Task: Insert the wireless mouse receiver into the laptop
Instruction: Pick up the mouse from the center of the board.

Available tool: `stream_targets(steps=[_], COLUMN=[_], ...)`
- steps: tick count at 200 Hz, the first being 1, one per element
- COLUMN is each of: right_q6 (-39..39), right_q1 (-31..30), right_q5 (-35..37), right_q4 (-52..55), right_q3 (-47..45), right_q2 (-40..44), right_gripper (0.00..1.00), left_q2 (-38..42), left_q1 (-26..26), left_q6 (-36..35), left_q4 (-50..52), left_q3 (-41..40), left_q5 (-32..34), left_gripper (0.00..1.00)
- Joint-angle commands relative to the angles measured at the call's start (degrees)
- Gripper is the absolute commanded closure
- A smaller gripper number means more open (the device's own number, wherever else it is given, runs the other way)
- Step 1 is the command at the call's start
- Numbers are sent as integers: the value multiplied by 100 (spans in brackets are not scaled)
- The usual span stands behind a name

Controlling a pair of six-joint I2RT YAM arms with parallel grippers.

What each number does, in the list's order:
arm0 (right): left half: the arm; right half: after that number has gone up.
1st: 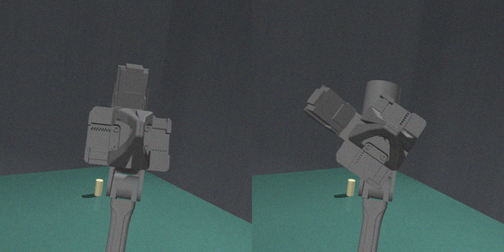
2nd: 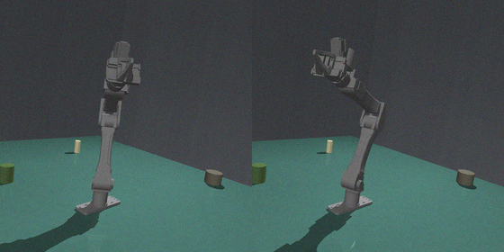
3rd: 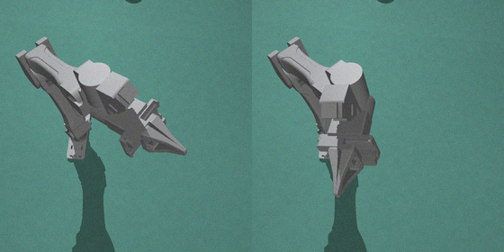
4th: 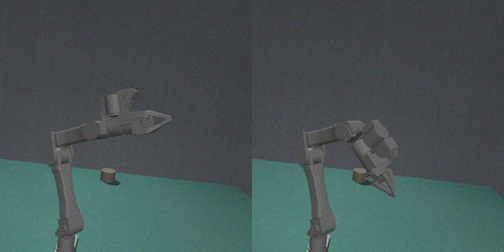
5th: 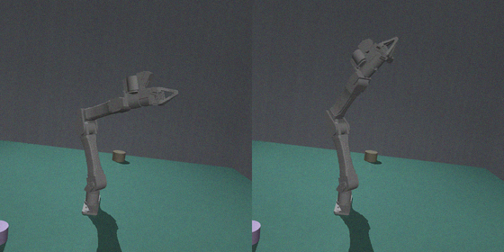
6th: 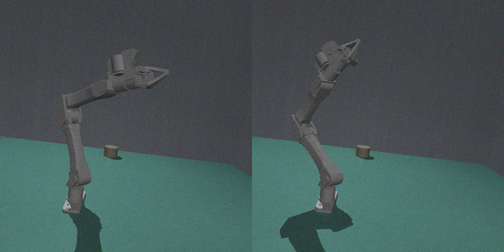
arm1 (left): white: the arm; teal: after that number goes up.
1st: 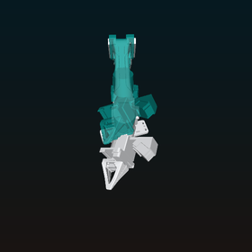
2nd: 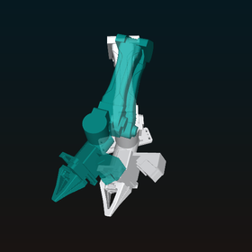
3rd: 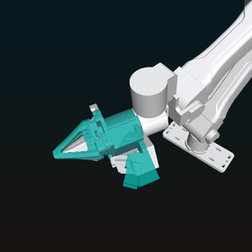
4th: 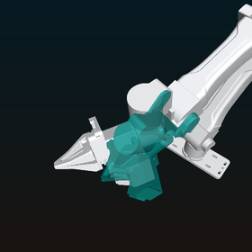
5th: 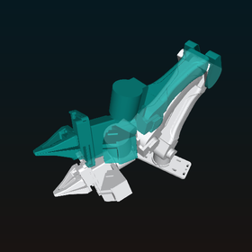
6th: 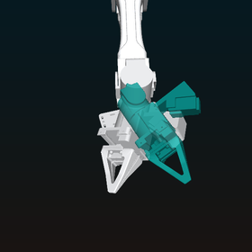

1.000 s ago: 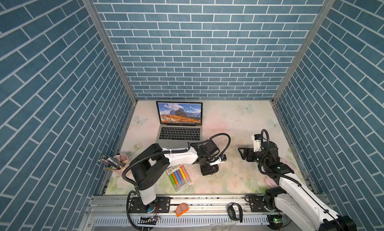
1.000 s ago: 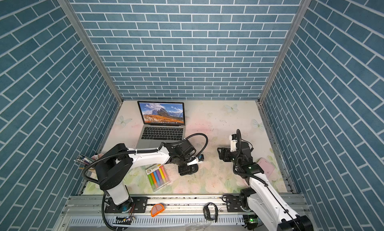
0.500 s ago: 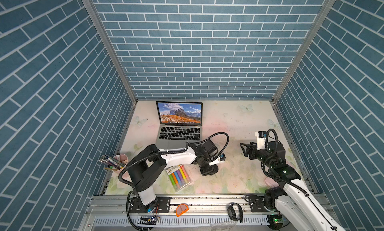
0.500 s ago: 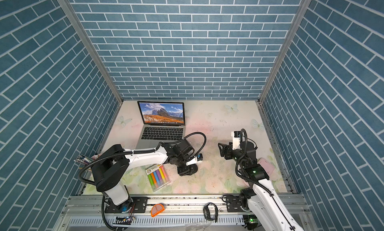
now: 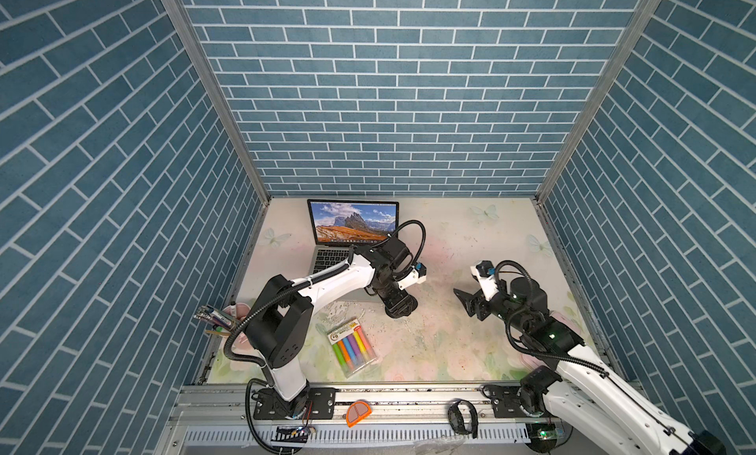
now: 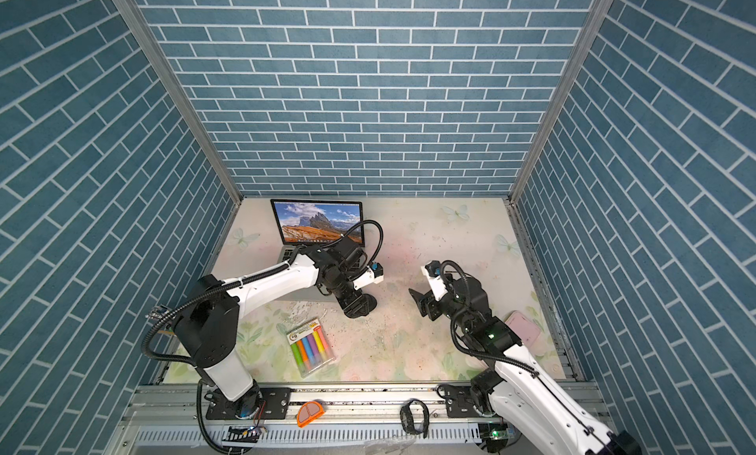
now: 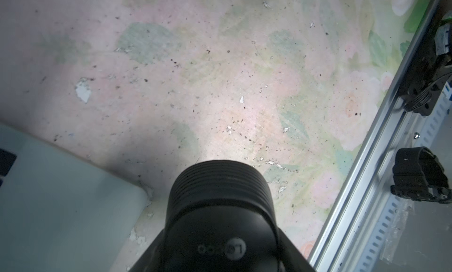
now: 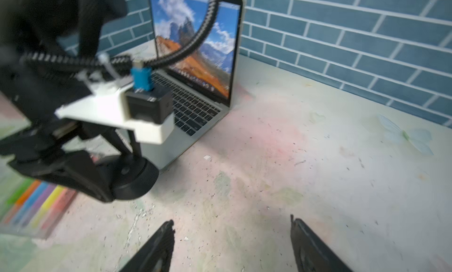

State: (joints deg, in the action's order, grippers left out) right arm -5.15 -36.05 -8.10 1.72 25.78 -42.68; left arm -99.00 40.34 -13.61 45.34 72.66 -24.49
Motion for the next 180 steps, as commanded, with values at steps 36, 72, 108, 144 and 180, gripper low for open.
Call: stream_targets(steps=[36, 72, 108, 144, 180], right_q6=[-3238, -4048, -4341, -4340, -4275], right_q1=[-1528, -1871, -2113, -2240, -2283], right_q5=[719, 705, 557, 346, 41], right_q4=[-1014, -1534, -1812, -1863, -1857], right_q3=[180, 339, 410, 488, 544], right_q2=[-1152, -1744, -2091, -2292, -2421], right_gripper=[18, 18, 18, 21, 25], left_q2=[45, 120, 117, 100, 165], left_q1=[-447, -500, -527, -544, -553], left_q6=[-29, -52, -72, -130, -216], left_q4=[1474, 1574, 1618, 1722, 1811], left_q3=[635, 577, 582, 627, 688], left_q5=[-363, -872, -1376, -1725, -1888], left_gripper=[63, 63, 62, 61, 61])
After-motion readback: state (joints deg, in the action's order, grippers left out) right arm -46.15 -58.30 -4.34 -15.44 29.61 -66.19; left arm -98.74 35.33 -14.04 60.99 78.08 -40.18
